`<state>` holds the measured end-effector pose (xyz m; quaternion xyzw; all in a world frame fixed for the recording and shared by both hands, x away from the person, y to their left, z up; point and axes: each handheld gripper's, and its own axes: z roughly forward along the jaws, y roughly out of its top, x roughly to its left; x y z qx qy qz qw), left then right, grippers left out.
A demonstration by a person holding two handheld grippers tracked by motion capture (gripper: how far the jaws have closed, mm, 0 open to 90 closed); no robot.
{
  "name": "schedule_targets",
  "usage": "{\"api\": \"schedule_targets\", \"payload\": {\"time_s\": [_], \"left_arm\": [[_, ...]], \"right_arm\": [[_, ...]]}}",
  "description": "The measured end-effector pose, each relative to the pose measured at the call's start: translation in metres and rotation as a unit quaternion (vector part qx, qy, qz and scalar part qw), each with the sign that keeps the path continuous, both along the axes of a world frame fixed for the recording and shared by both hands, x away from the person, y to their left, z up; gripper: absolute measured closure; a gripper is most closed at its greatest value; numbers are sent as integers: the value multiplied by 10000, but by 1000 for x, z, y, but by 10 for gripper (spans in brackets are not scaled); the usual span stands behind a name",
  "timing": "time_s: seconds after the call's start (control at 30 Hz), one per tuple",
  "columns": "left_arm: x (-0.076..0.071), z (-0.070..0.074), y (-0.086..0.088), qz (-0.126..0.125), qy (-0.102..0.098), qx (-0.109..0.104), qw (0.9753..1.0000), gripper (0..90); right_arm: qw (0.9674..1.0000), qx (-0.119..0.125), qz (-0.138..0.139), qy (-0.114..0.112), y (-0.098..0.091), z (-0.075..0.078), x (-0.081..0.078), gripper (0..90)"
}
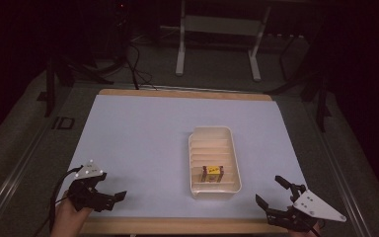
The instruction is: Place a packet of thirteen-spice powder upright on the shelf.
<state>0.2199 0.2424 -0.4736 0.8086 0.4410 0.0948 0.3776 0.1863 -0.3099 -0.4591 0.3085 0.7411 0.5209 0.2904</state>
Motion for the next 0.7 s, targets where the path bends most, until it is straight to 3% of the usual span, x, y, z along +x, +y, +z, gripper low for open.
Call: {"api": "schedule_targets", "payload": {"time_s": [0.43, 0.5, 0.7], "left_arm": [[-2, -5, 11, 285, -119, -59, 9995, 15], [-1, -5, 12, 310, -98, -115, 9994, 15], [2, -9, 11, 343, 1, -26, 9994, 15]], "right_arm": [[10000, -30, -43, -38, 0, 0, 0, 145], [10000, -30, -53, -34, 0, 0, 1, 145], [10000, -47, -55, -30, 0, -1, 1, 145]]}}
